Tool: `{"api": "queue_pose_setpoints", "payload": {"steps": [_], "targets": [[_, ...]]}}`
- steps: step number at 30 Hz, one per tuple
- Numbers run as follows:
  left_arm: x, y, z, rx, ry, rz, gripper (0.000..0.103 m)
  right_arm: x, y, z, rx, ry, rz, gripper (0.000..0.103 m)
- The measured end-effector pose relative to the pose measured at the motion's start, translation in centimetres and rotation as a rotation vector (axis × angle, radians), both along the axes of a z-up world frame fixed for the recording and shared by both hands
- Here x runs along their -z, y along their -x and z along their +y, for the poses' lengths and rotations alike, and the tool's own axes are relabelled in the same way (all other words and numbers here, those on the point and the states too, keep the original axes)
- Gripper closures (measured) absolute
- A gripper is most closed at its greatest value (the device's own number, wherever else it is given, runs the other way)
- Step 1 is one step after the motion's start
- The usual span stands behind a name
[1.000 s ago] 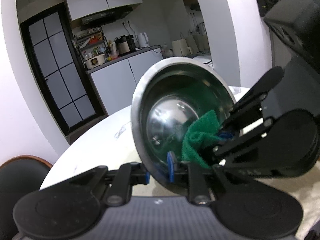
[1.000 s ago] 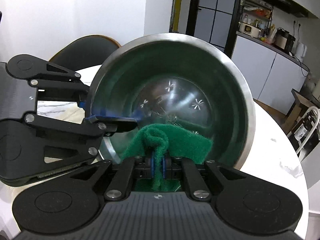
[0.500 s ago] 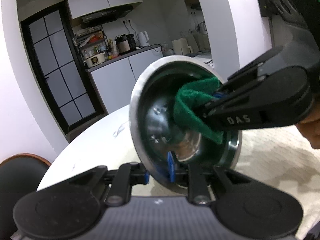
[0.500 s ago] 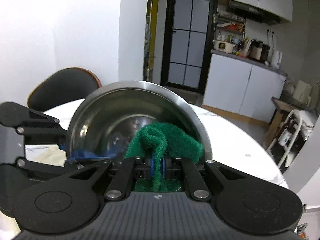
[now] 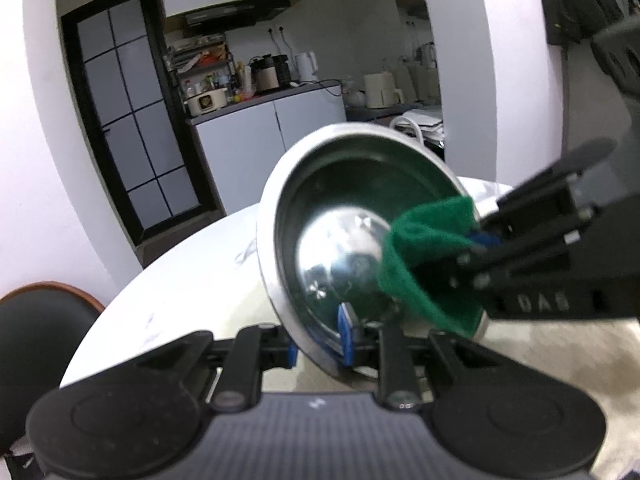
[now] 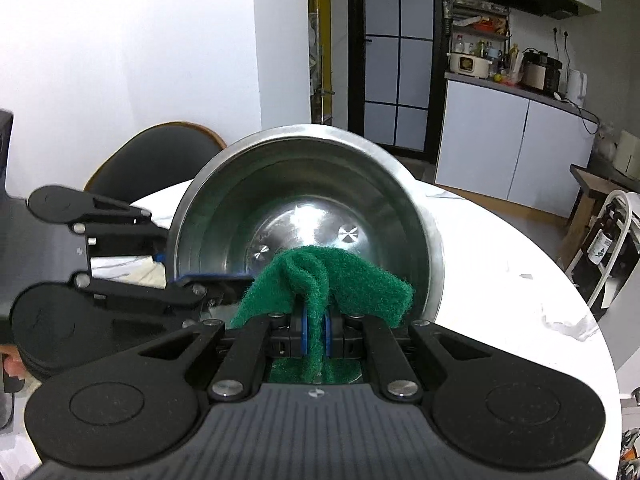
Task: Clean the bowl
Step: 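Lower the bowl onto the cloth and open the left gripper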
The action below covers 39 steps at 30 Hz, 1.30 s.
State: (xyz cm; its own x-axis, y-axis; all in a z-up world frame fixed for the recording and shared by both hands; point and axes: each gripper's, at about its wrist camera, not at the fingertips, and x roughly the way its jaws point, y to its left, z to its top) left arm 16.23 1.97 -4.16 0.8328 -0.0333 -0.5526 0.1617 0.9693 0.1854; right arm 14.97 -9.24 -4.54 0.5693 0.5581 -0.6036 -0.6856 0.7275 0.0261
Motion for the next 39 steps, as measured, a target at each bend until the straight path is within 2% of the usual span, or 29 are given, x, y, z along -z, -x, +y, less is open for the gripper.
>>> {"api": "queue_pose_setpoints", "payload": {"steps": [3, 10, 14, 18, 20, 23, 27, 33, 39], "targets": [[-0.4, 0.0, 0.8, -0.012, 0.048, 0.004, 0.080, -0.1, 0.0, -0.2, 0.000, -0.002, -0.006, 0.095], [-0.5, -0.2, 1.7, -0.061, 0.058, 0.005, 0.071, -0.7, -0.7, -0.4, 0.002, -0.036, -0.011, 0.095], [-0.8, 0.1, 1.9, -0.084, 0.049, -0.007, 0.057, -1.0, -0.9, -0.6, -0.001, -0.053, -0.021, 0.095], [-1.7, 0.9, 2.4, -0.112, 0.057, -0.045, 0.055, -1.2, -1.0, -0.9, 0.003, -0.061, -0.037, 0.095], [-2.2, 1.1, 2.8, -0.133, 0.066, -0.061, 0.045, -1.4, -1.1, -1.1, 0.009, -0.068, -0.045, 0.095], [-2.8, 1.2, 3.0, -0.141, 0.057, -0.080, 0.045, -1.6, -1.4, -1.4, 0.028, -0.079, -0.053, 0.095], [-3.7, 2.0, 2.1, -0.094, 0.055, -0.100, 0.044, -1.7, -1.5, -1.8, 0.045, -0.080, -0.067, 0.095], [-3.2, 1.9, -0.5, 0.023, 0.011, -0.067, 0.044, -2.2, -1.8, -2.9, 0.091, -0.095, -0.097, 0.095], [-2.8, 2.0, -2.0, 0.120, 0.019, -0.038, 0.044, -2.2, -2.2, -3.5, 0.123, -0.095, -0.110, 0.095]]}}
